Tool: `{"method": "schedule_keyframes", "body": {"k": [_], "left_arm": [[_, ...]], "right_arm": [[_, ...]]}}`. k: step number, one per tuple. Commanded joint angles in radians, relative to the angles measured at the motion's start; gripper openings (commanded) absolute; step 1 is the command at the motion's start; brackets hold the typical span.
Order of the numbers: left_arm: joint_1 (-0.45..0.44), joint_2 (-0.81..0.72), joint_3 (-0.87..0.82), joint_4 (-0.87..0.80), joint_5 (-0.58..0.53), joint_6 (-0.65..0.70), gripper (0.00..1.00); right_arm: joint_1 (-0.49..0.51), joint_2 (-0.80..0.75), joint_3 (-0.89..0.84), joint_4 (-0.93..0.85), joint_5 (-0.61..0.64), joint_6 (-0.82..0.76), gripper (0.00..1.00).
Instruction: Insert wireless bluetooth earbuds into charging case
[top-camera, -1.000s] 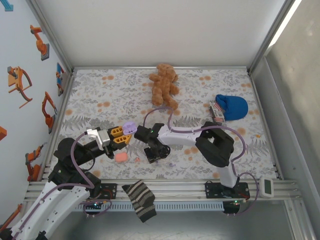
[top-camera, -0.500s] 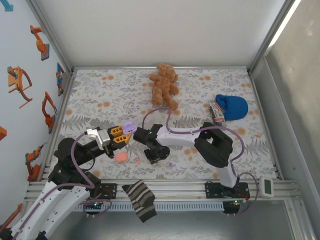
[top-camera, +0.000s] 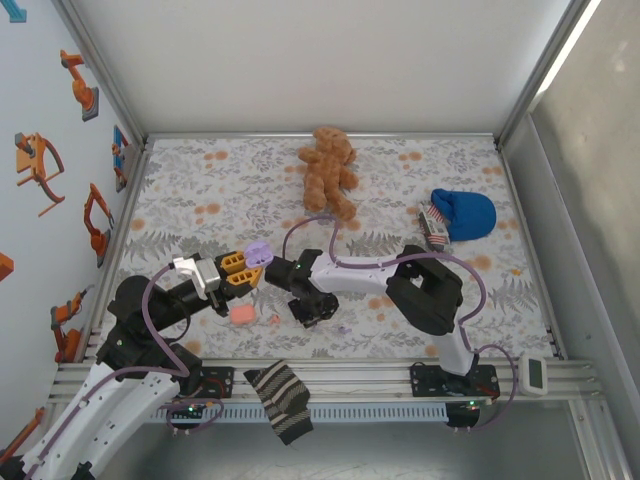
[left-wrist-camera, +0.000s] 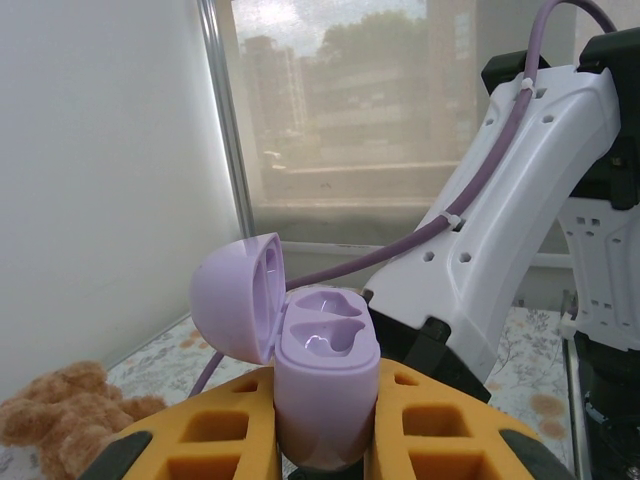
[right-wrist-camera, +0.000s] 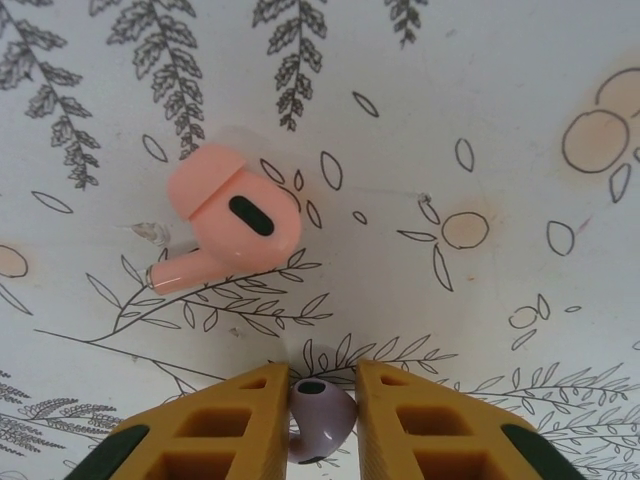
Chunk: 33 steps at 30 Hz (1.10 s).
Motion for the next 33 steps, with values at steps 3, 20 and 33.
{"method": "schedule_keyframes", "body": {"k": [3,20,33], "left_arm": [[-0.006,-0.007,-0.001,0.009,-0.003,0.017,0.03],[-0.005,0.01,-0.03,0.059,-0.006,-0.053,0.03],[-0.004,0.073,-0.083,0.174,-0.005,-0.15,0.02]], "right_arm": [[0.012,-0.021,-0.017,-0.018,0.023,-0.005,0.19],[-0.051,-0.258,-0.101,-0.004,0.147,-0.078,0.19],[-0.157,-0.605,-0.103,0.027,0.265,-0.321,0.19]]}}
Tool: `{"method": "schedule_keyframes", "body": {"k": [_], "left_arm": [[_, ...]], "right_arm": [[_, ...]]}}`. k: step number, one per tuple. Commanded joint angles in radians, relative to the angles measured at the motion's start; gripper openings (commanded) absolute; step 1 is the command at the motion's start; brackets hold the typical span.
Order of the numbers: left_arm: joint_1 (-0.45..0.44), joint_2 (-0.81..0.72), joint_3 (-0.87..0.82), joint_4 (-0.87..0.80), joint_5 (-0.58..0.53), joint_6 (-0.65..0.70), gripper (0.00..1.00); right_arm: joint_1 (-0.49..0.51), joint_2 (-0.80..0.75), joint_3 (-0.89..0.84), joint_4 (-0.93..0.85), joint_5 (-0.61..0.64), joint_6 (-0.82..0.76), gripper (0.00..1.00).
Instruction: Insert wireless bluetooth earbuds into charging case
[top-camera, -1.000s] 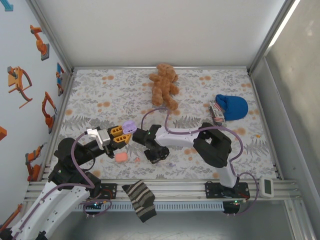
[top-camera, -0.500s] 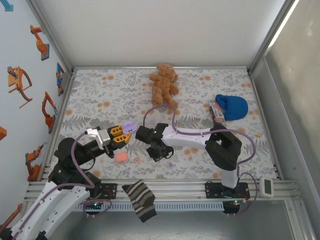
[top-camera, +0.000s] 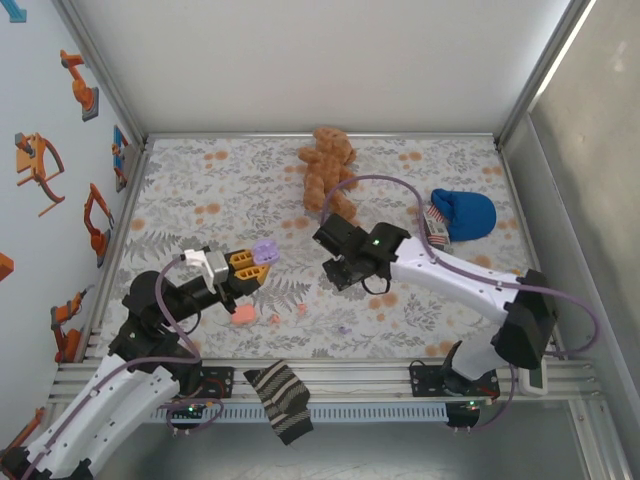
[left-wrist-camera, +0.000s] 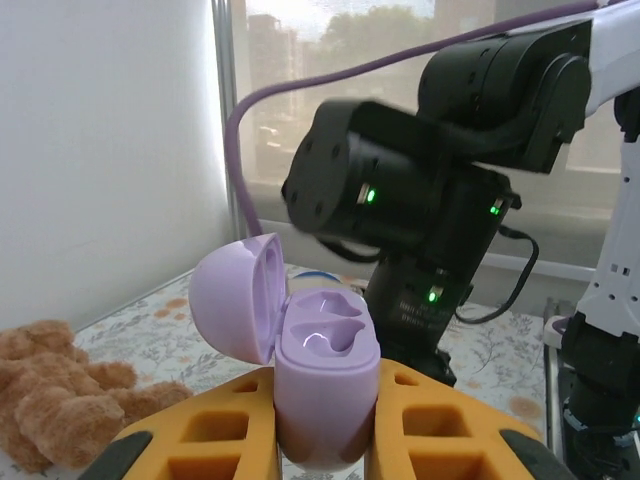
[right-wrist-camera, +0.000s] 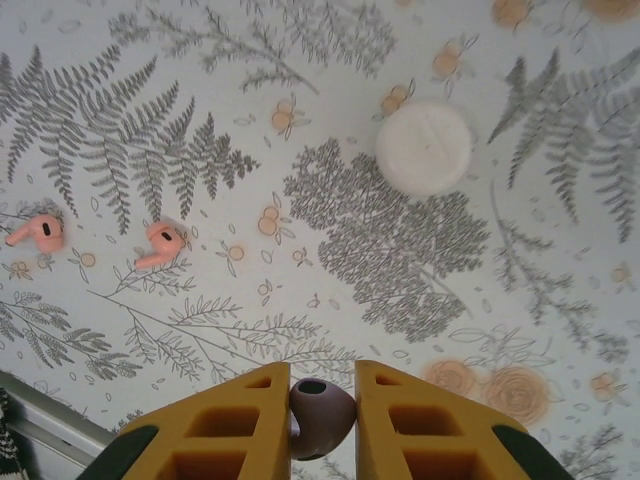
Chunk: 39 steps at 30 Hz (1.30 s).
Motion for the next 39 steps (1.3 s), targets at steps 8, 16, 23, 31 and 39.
{"method": "schedule_keyframes", "body": {"k": [8,16,23,31,39], "left_arm": [[-0.006,0.111,-0.025,0.179,0.009,-0.076,0.02],[-0.007,0.23,-0.026,0.288,0.027,-0.112,0.02],[-0.006,0.341,-0.014,0.386,0.075,-0.175,0.01],[-0.017,0.431,0.001,0.478,0.105,-0.205,0.0],[-0.021,0.466,0.023,0.463,0.131,-0.168,0.0]], "right_arm": [[-0.008,-0.133,0.104,0.029,0.089,-0.285,0.19],[-0.009,-0.203,0.15,0.104,0.035,-0.434,0.2],[-0.006,-0.259,0.157,0.18,-0.065,-0.59,0.19],[-0.002,-0.277,0.166,0.291,-0.14,-0.686,0.2],[0.025,-0.242,0.21,0.301,-0.132,-0.739,0.19]]}}
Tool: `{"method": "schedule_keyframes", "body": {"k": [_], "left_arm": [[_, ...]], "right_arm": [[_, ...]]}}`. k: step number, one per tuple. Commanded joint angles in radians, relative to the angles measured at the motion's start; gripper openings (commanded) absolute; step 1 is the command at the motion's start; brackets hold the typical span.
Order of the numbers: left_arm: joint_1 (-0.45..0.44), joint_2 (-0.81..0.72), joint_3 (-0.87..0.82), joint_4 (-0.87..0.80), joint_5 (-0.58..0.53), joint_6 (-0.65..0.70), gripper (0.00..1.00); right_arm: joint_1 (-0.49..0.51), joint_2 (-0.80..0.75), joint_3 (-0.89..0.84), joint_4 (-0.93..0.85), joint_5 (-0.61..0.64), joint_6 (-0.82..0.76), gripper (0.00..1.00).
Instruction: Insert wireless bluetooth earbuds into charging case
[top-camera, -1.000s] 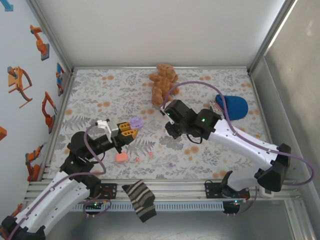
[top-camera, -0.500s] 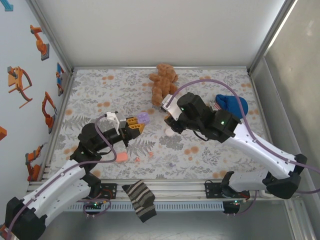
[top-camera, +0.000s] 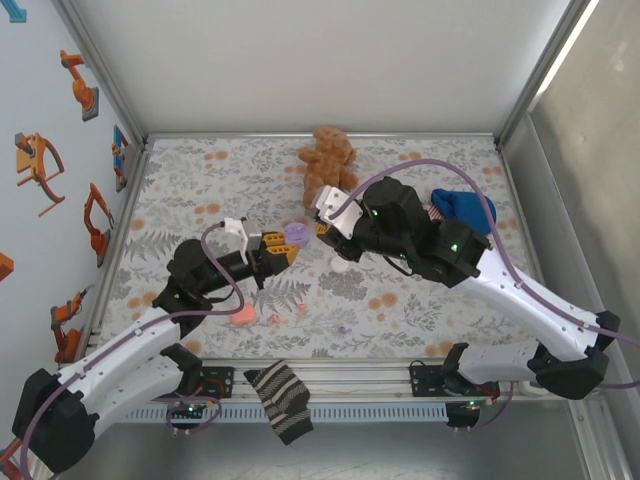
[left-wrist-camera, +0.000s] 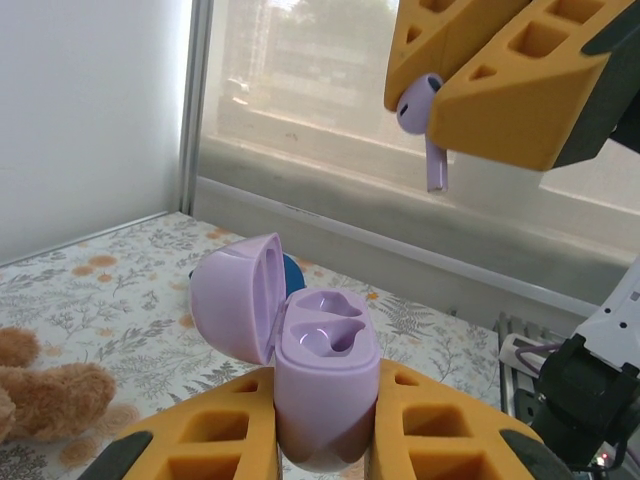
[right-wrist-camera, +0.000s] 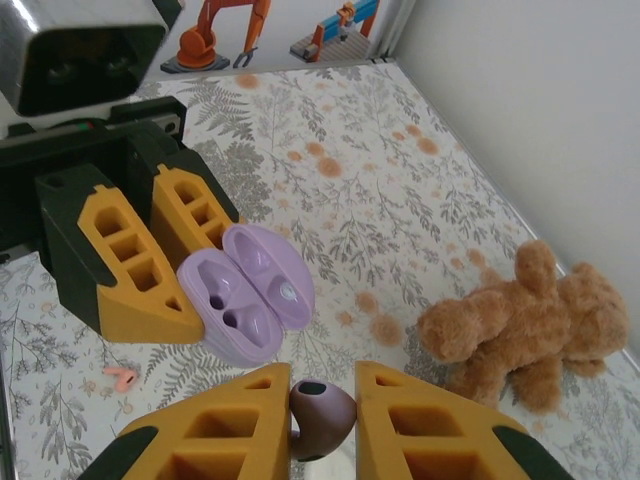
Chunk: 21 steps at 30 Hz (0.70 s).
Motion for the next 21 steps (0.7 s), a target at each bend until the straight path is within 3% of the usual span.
{"method": "schedule_keyframes", "body": {"k": [1,21], "left_arm": [[-0.008,0.001,0.041,0.019,0.037,0.026,0.0],[-0.011,-0.035,0.056,-0.054,0.048,0.068,0.0]], "right_arm": [[0.016,0.015,0.048,0.032,-0.003,-0.046,0.2],[0.115,0.148,0.119,0.023,0.128,-0.117,0.2]]}}
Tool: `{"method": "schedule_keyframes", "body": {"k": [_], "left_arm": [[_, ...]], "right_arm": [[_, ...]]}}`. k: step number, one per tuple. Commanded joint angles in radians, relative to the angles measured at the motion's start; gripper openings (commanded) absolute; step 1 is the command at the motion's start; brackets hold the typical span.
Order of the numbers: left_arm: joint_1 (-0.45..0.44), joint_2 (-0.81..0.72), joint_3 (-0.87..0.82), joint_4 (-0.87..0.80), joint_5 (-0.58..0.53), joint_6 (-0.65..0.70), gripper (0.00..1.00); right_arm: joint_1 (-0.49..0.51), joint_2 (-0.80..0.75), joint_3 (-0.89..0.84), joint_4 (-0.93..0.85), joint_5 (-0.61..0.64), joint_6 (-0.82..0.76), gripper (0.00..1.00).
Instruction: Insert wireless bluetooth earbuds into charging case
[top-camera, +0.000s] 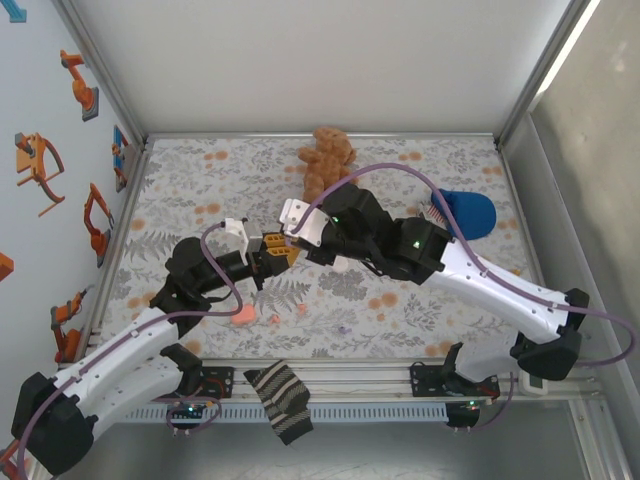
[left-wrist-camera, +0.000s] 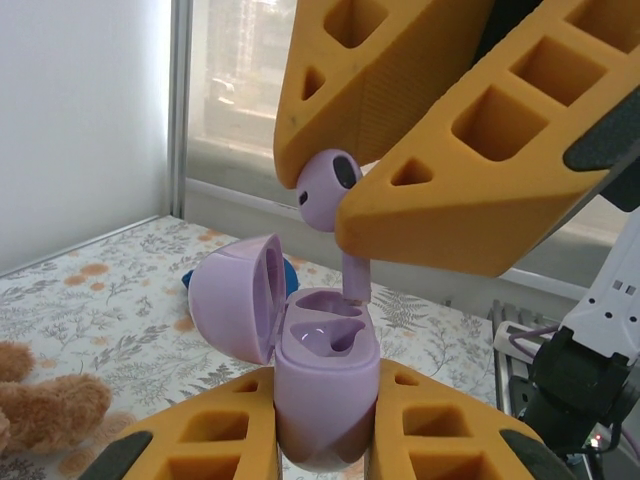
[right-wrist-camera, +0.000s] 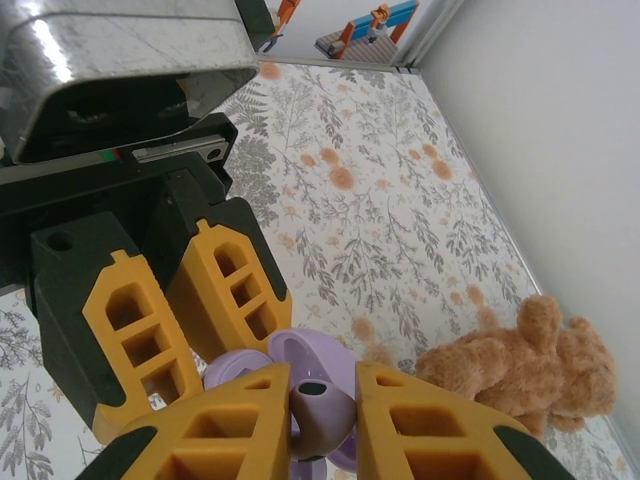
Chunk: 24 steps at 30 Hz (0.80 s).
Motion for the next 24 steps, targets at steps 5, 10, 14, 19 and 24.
{"method": "schedule_keyframes", "body": {"k": [5,10,14,19,24], "left_arm": [[-0.007,-0.016,0.027,0.006,0.024,0.02,0.0],[-0.009,-0.019,0.026,0.006,0.023,0.02,0.0],[-0.01,-0.022,0.028,0.001,0.022,0.021,0.0],[-0.01,-0.025,0.028,-0.002,0.02,0.023,0.0],[-0.01,-0.025,0.028,-0.005,0.019,0.025,0.0]], "right_arm": [[0.013,0.01,0.034,0.001,0.036,-0.023,0.2],[0.019,0.028,0.035,-0.012,0.047,-0.026,0.2],[0.024,0.033,0.035,-0.02,0.049,-0.029,0.21],[0.024,0.034,0.033,-0.032,0.047,-0.03,0.21],[0.025,0.032,0.03,-0.052,0.059,-0.03,0.21]]}}
